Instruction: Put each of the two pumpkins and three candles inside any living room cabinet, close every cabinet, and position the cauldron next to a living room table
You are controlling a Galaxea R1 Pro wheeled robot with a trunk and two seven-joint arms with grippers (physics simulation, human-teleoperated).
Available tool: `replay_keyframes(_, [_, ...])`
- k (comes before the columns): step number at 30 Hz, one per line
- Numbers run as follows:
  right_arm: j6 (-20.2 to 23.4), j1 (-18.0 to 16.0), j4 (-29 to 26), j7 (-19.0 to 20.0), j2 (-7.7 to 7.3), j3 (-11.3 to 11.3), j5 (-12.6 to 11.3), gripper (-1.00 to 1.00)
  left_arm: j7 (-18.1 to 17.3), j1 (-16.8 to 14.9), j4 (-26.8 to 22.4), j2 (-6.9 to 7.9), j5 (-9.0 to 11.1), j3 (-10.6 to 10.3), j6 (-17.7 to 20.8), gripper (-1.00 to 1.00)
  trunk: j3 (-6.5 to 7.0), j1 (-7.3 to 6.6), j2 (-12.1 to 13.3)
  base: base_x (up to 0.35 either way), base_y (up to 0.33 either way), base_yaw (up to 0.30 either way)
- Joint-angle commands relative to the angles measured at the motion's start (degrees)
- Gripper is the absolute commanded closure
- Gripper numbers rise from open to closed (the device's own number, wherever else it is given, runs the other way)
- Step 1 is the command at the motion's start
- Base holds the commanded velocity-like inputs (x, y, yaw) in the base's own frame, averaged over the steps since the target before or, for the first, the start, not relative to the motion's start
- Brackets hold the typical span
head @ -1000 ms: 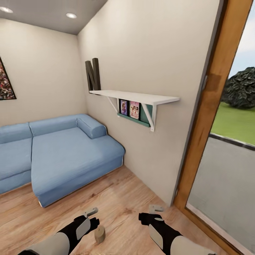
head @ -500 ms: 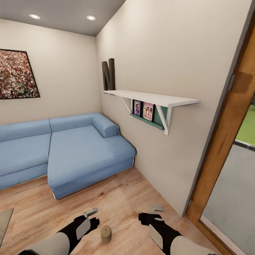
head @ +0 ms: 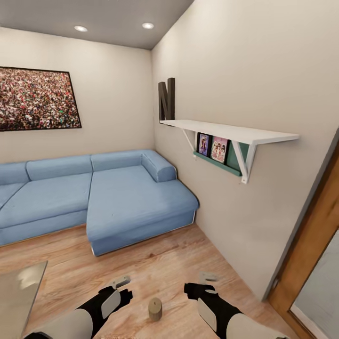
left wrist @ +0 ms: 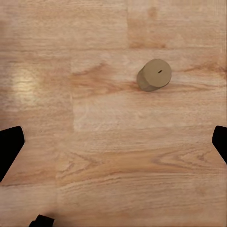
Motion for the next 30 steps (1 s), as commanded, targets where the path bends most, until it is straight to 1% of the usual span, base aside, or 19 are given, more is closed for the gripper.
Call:
replay_keyframes(1, [0.2, 0.0, -0.1, -0.4, -0.03, 0.5, -0.4, -1.0, 0.4, 0.0, -0.1, 0.01, 0.5, -0.5, 0.2, -1.0, -0.06, 0.0, 0.0, 0.0, 0.0, 0.276])
replay_keyframes(5, [0.2, 0.0, -0.1, -0.4, -0.03, 0.5, -0.4, -1.0, 0.4, 0.0, -0.1, 0.0, 0.5, -0.5, 0.2, -1.0, -0.06, 0.0, 0.0, 0.018, 0.0, 0.276])
replay_keyframes(9, [0.2, 0.0, -0.1, -0.4, -0.03, 0.5, -0.4, -1.0, 0.4, 0.0, -0.1, 0.0, 0.5, -0.5, 0.2, -1.0, -0.06, 0.0, 0.0, 0.151, 0.0, 0.276])
replay_keyframes(30, [0.2, 0.0, -0.1, -0.4, -0.03, 0.5, -0.4, -1.0, 0.4, 0.0, -0.1, -0.04, 0.5, -0.5, 0.2, -1.0, -0.06, 0.0, 0.0, 0.266, 0.0, 0.276])
